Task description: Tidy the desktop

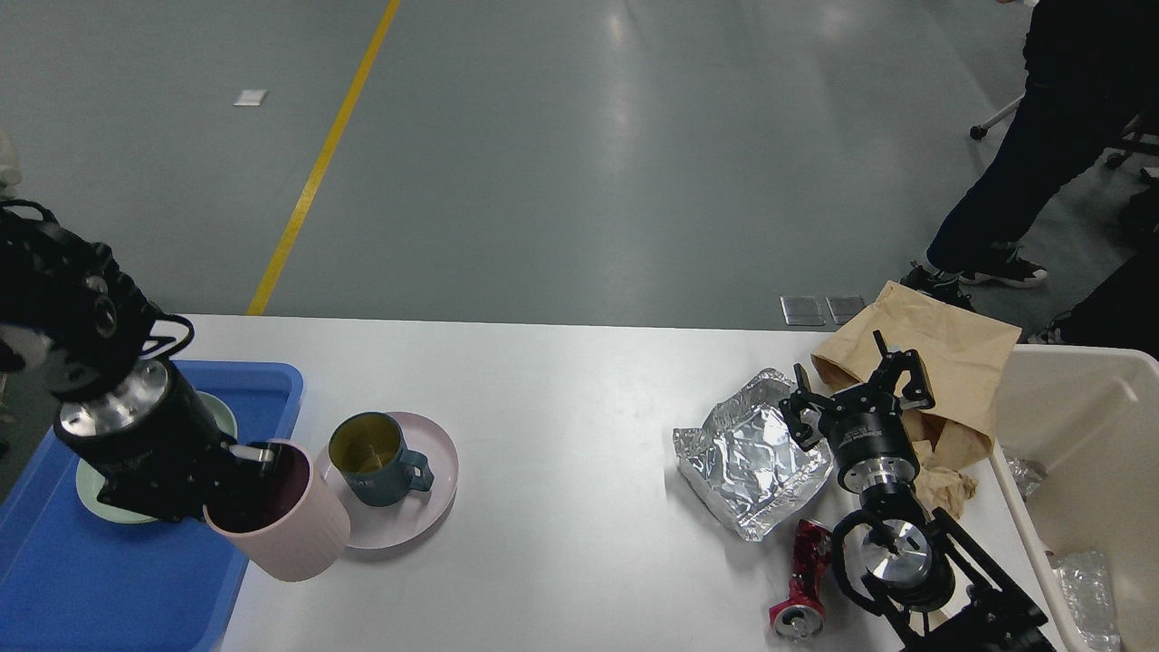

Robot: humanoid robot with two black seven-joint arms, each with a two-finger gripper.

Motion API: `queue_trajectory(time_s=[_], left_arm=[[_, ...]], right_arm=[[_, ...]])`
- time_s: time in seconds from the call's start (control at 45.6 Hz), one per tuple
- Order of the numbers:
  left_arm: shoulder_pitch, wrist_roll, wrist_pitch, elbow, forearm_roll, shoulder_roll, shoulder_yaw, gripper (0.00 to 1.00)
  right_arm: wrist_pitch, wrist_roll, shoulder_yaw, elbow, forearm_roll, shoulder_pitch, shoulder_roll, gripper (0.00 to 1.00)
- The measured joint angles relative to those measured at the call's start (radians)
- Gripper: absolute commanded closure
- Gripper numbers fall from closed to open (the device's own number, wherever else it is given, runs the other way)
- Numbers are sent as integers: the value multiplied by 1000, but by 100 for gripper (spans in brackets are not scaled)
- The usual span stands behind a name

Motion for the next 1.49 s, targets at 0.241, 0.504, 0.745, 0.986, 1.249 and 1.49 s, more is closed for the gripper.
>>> queue_trajectory(time_s=[0.241, 0.504, 0.745, 0.986, 1.249, 1.49], left_arm=[[-287, -4, -169, -60, 2, -21, 24, 100], [-339, -6, -183, -57, 26, -16, 85, 100], [-179, -12, -159, 70, 204, 202, 124, 100], [207, -8, -56, 315, 384, 478, -5, 100], [638, -12, -16, 647, 451, 595, -266, 100], [988, -13, -1, 923, 453, 565, -515, 100]], right_arm=[[0, 0, 0, 0, 0, 0, 0, 0], [0, 0, 0, 0, 0, 0, 0, 0], [0, 0, 0, 1, 0, -1, 0, 0], [0, 0, 0, 2, 0, -1, 0, 0], [0, 0, 0, 2, 0, -1, 0, 0], [0, 0, 0, 2, 0, -1, 0, 0]])
